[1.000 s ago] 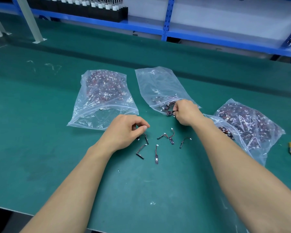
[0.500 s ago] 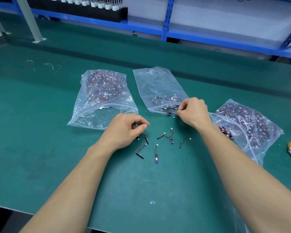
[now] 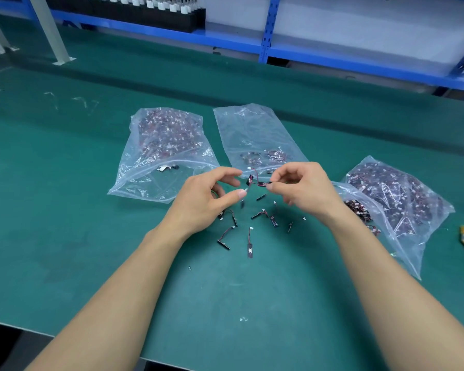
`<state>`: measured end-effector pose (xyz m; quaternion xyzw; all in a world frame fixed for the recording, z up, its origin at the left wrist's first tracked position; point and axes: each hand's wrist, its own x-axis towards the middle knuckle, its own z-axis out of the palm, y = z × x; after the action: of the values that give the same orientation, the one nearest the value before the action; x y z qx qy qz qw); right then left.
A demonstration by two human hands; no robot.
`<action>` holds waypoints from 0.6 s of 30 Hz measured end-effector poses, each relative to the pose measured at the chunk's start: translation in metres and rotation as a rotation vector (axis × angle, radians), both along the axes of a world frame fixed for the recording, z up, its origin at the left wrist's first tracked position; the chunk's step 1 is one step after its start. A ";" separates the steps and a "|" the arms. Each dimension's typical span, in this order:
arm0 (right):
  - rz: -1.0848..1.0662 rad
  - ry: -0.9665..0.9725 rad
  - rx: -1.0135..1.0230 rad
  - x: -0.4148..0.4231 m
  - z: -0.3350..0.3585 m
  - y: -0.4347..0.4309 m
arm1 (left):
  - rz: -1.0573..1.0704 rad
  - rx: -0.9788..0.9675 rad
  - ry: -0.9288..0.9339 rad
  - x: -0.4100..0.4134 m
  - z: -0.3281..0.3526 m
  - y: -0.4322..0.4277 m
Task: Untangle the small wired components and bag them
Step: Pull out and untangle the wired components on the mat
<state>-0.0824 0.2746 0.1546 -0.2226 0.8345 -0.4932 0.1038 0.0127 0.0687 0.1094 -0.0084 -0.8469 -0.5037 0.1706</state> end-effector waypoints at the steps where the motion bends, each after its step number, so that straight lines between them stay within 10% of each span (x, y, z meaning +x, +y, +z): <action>1: 0.028 0.001 -0.026 0.004 0.001 -0.003 | -0.015 0.040 -0.006 0.000 0.000 0.001; 18: 0.139 0.005 -0.133 0.019 -0.005 -0.012 | -0.092 0.344 0.073 0.001 0.008 0.013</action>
<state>-0.0632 0.2623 0.1499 -0.2874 0.7827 -0.5387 0.1208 0.0139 0.0820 0.1174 -0.0364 -0.7403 -0.6475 0.1770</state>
